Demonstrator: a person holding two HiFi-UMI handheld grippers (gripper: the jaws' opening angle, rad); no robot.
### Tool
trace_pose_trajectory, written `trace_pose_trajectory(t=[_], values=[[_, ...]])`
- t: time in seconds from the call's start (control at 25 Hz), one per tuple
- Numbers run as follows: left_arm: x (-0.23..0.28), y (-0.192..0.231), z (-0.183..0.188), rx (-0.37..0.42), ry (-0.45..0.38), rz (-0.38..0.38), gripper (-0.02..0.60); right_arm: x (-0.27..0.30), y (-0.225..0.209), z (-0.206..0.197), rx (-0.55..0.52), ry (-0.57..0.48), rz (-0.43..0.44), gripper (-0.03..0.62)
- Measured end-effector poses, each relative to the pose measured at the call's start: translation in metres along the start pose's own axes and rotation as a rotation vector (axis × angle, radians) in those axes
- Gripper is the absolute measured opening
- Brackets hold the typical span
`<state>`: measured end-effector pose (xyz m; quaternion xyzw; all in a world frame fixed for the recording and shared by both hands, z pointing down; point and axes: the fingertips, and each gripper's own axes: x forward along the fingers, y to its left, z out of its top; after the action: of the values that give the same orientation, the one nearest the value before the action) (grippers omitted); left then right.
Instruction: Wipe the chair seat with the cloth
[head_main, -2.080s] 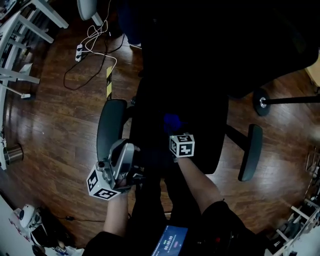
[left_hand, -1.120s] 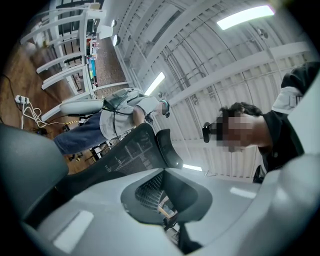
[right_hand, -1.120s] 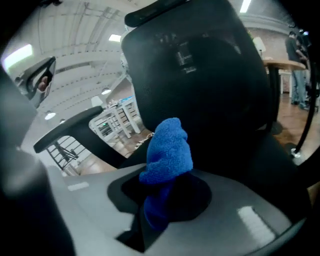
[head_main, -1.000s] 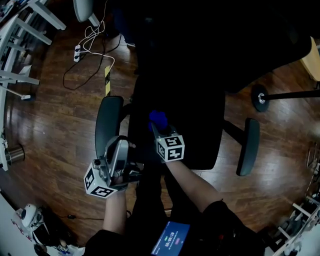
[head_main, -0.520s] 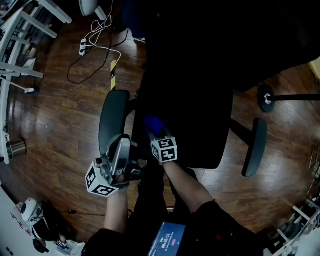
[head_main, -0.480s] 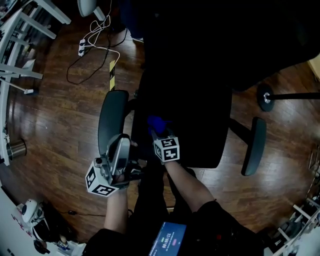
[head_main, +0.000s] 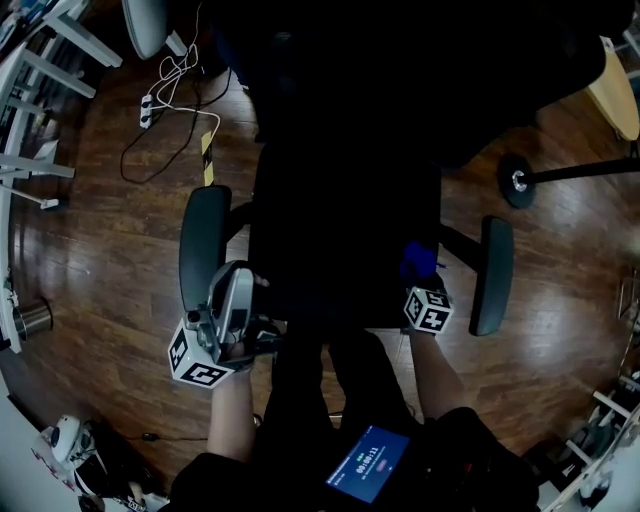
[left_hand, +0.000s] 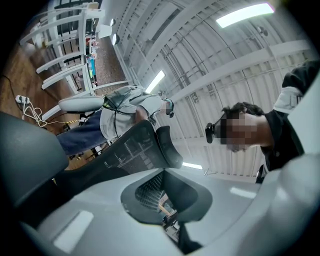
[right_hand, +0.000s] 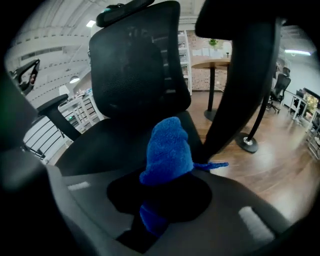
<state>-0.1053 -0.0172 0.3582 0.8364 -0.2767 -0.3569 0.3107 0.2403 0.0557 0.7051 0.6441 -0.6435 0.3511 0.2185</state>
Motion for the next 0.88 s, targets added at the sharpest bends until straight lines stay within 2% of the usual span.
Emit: trace_pose_trajectory(t=[0.24,0.36,0.48,0.64,0.76,0.88], values=[[0.000,-0.004,-0.004,0.005,0.006,-0.007,-0.008,-0.007,-0.018,0.004,-0.006,-0.021,-0.066,0.087],[-0.001,-0.003,0.000,0.008,-0.004,-0.002,-0.008,-0.006,0.006,0.012,-0.029,-0.043,-0.049,0.087],[-0.005,-0.006,0.007,0.018,-0.005,0.004,-0.008,-0.007,0.087,0.024,-0.037,-0.082,0.101,0.087],[-0.013,-0.012,0.021,0.038,-0.011,0.011,-0.008,0.000,0.244,0.019,-0.058,-0.085,0.372,0.087],[-0.015,-0.016,0.027,0.053,-0.012,0.016,-0.008,0.004,0.340,-0.015,-0.118,0.000,0.522,0.087],[-0.018,-0.018,0.028,0.059,-0.008,0.018,-0.008,0.012,0.382,-0.060,-0.173,0.116,0.578,0.087]])
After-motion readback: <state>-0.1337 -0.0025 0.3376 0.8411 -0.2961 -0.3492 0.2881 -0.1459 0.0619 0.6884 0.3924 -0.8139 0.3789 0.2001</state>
